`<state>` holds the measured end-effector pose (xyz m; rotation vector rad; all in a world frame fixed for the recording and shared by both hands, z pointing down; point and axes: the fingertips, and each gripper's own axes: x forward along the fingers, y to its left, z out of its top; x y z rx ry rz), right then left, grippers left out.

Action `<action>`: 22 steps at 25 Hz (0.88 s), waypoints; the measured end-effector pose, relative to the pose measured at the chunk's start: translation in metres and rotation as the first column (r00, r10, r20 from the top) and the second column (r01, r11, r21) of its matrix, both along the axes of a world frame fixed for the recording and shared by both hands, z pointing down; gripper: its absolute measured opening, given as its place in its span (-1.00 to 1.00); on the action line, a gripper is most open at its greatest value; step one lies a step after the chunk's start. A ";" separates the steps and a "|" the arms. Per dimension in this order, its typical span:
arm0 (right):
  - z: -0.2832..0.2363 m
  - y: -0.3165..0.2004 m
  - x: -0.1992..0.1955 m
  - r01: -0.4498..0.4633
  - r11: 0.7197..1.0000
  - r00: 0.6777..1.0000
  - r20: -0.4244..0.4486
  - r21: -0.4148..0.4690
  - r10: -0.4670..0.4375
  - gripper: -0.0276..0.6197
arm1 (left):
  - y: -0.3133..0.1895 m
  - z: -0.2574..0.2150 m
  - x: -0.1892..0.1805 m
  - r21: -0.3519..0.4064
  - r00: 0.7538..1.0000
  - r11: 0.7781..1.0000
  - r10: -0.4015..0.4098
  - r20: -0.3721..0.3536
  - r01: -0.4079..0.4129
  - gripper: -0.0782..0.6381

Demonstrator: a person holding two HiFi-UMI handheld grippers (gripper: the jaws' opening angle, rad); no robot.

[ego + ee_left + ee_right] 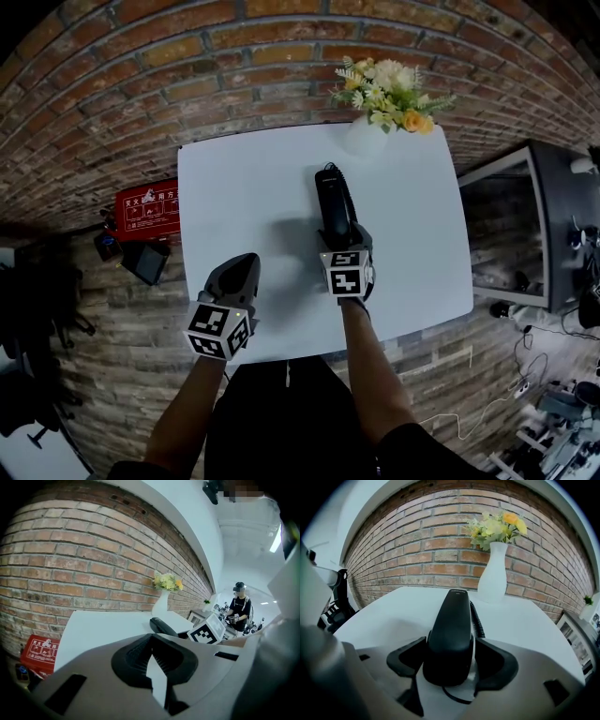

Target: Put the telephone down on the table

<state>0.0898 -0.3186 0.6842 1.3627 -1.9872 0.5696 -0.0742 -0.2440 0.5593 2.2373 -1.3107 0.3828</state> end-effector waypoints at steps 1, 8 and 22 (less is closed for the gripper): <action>-0.001 0.001 -0.001 0.008 1.000 1.000 0.009 0.002 -0.008 0.07 | 0.003 -0.001 -0.001 0.001 1.000 1.000 -0.002 0.002 0.002 -0.74; -0.037 0.020 0.002 0.058 0.996 0.995 0.081 0.066 -0.063 0.10 | 0.024 -0.014 0.004 0.003 1.000 1.000 -0.012 0.007 0.012 -0.74; -0.131 0.132 0.035 0.147 0.967 0.938 0.280 0.209 -0.204 -0.55 | 0.096 -0.060 0.072 0.058 0.997 0.995 0.077 -0.028 -0.075 -0.74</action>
